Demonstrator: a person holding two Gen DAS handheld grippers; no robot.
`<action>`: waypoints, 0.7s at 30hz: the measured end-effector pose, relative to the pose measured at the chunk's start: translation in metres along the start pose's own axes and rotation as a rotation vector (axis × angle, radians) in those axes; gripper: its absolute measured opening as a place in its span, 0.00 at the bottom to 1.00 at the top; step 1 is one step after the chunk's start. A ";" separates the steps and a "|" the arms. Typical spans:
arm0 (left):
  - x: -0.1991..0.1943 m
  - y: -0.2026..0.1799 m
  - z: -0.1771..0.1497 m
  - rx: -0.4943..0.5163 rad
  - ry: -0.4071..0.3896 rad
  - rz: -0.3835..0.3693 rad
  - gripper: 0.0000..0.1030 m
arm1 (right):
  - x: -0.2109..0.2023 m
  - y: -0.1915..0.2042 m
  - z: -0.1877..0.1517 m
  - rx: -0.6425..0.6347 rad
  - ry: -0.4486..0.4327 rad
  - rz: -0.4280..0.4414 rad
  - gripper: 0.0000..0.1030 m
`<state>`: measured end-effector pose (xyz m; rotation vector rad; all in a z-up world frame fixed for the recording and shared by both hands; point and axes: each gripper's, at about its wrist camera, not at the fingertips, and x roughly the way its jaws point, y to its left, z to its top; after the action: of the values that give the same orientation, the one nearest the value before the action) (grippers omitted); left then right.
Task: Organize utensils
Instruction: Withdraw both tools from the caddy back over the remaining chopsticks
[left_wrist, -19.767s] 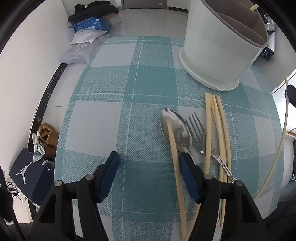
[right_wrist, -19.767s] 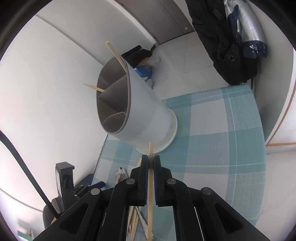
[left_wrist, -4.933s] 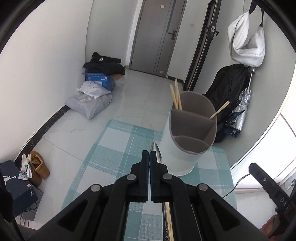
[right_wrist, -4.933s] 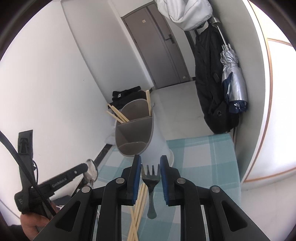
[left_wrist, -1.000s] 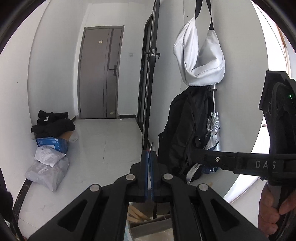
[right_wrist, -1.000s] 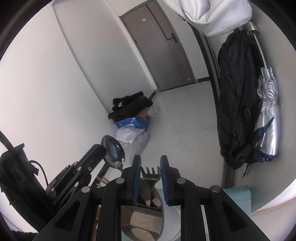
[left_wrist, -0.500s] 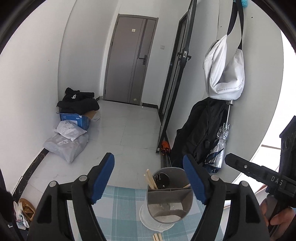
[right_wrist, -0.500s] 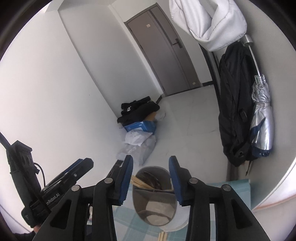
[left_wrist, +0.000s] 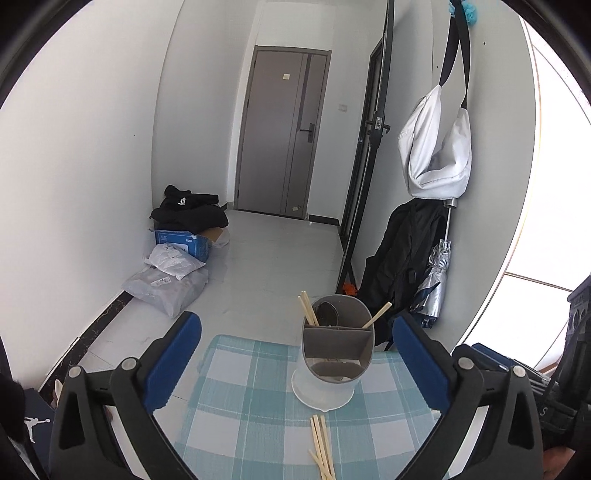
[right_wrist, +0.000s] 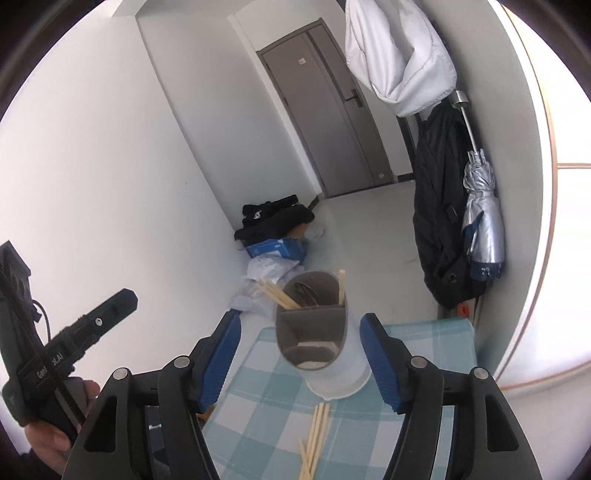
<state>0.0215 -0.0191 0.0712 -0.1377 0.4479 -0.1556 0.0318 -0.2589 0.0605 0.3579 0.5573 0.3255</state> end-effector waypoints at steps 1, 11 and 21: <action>-0.004 0.000 -0.004 0.001 -0.004 0.009 0.99 | -0.004 0.001 -0.006 -0.009 0.003 -0.004 0.70; -0.020 0.010 -0.041 -0.021 0.029 0.048 0.99 | -0.023 0.016 -0.056 -0.081 0.038 -0.023 0.82; -0.007 0.019 -0.087 -0.062 0.117 0.079 0.99 | -0.013 0.012 -0.096 -0.120 0.123 -0.061 0.83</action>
<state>-0.0211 -0.0074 -0.0063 -0.1720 0.5737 -0.0723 -0.0357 -0.2305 -0.0048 0.2059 0.6646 0.3223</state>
